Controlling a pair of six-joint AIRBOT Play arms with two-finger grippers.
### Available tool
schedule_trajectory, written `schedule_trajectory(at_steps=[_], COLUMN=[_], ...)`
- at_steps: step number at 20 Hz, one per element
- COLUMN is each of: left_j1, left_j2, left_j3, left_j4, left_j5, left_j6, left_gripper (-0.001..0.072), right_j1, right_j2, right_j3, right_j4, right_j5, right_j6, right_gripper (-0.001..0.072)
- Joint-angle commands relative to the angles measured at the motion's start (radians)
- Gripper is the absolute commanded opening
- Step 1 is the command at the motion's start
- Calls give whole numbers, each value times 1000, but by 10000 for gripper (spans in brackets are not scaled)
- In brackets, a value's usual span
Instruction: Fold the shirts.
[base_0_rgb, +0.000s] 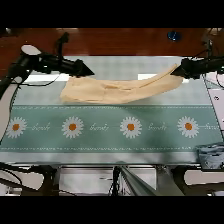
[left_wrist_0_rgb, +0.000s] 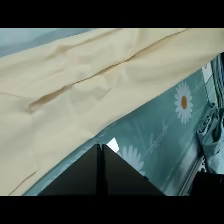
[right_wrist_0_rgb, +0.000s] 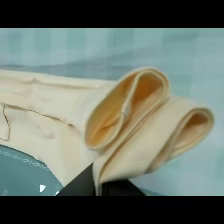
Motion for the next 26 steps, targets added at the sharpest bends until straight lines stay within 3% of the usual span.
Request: schedule_trajectory(at_steps=[1, 5, 15, 21, 26], left_j1=[-157, -302, -492, -592, -664], left_j2=[-12, -57, -208, -281, -352], left_j3=[1, 1, 1, 1, 19], left_j4=[-24, -25, -77, -283, -476], left_j5=[139, 256, 350, 504, 539], left_j6=[-76, -163, -298, -300, -295], left_gripper=[28, 28, 28, 27, 28], right_j1=[-1, -1, 1, 1, 1], right_j2=[97, 162, 264, 328, 346], right_j3=[0, 0, 0, 0, 0], right_j4=[-150, -201, -155, -116, -117], right_j5=[89, 128, 159, 170, 171], right_j6=[17, 20, 24, 28, 28], right_gripper=[15, 15, 15, 15, 15])
